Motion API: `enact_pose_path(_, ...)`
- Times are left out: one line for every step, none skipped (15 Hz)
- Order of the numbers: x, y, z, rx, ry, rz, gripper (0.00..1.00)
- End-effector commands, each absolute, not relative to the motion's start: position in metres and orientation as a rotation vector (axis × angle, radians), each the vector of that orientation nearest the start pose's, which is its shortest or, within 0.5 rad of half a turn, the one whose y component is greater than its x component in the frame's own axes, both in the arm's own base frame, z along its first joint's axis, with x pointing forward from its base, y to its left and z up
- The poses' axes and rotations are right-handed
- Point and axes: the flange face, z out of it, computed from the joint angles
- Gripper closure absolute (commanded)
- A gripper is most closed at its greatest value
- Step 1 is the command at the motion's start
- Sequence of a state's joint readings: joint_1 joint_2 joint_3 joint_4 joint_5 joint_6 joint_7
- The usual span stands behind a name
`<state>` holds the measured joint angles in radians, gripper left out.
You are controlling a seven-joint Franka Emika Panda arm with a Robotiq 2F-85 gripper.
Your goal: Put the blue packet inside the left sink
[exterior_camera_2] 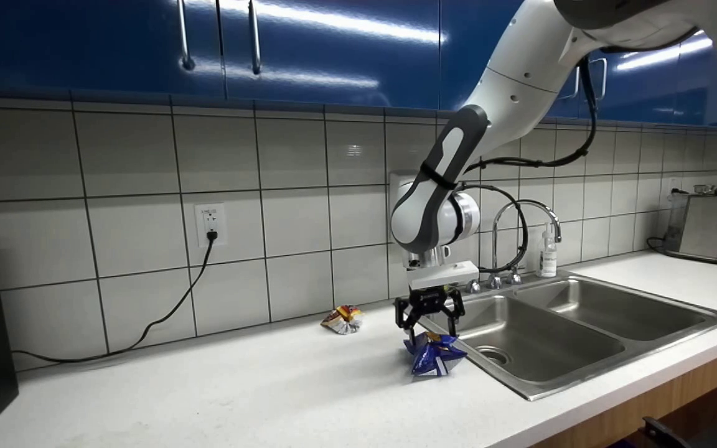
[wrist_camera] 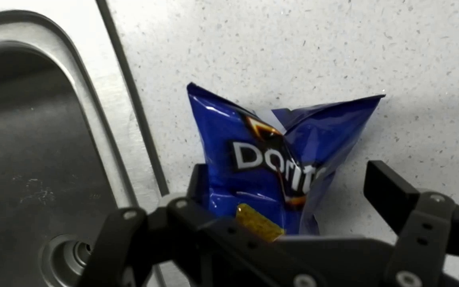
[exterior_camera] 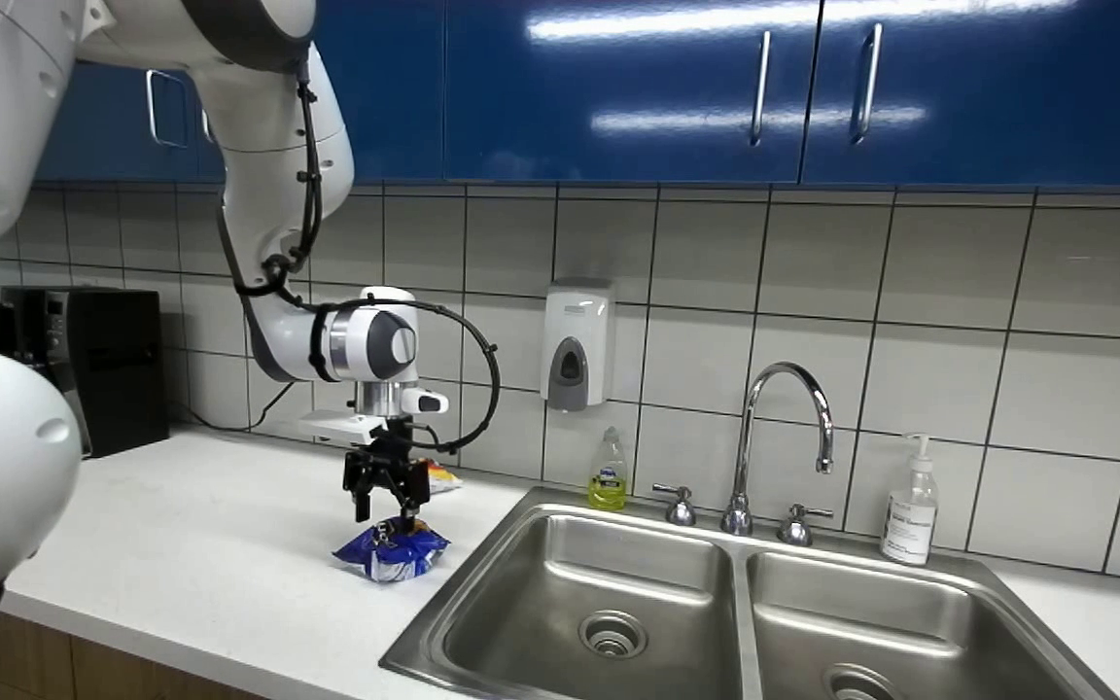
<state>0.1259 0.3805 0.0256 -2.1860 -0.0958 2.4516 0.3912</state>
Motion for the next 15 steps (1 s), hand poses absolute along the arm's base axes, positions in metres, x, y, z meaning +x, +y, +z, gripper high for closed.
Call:
enact_pose_path(0.5506,0.0836,0.1994,-3.199,0.339,0.187,0.0)
enact_pose_path(0.5517,0.083,0.1984,-3.198,0.346,0.189,0.0)
enact_pose_path(0.5528,0.082,0.197,-3.197,0.354,0.191,0.0)
enact_pose_path(0.5538,0.0811,0.1961,-3.196,0.363,0.194,0.0)
enact_pose_path(0.5548,0.0802,0.1951,-3.195,0.37,0.194,0.0)
enact_pose_path(0.5555,0.0793,0.1944,-3.195,0.374,0.194,0.06)
enact_pose_path(0.5563,0.0784,0.1933,-3.194,0.38,0.196,0.28)
enact_pose_path(0.557,0.0777,0.1925,-3.193,0.384,0.197,0.3)
enact_pose_path(0.5574,0.0771,0.1921,-3.193,0.387,0.197,0.33)
enact_pose_path(0.558,0.0767,0.1918,-3.193,0.389,0.197,0.4)
enact_pose_path(0.5584,0.0763,0.1915,-3.194,0.391,0.197,0.5)
enact_pose_path(0.5588,0.0759,0.1912,-3.193,0.392,0.197,0.57)
enact_pose_path(0.5592,0.0757,0.1912,-3.192,0.393,0.197,0.66)
enact_pose_path(0.5594,0.0752,0.191,-3.192,0.394,0.197,0.72)
enact_pose_path(0.5595,0.075,0.1907,-3.192,0.395,0.199,0.81)
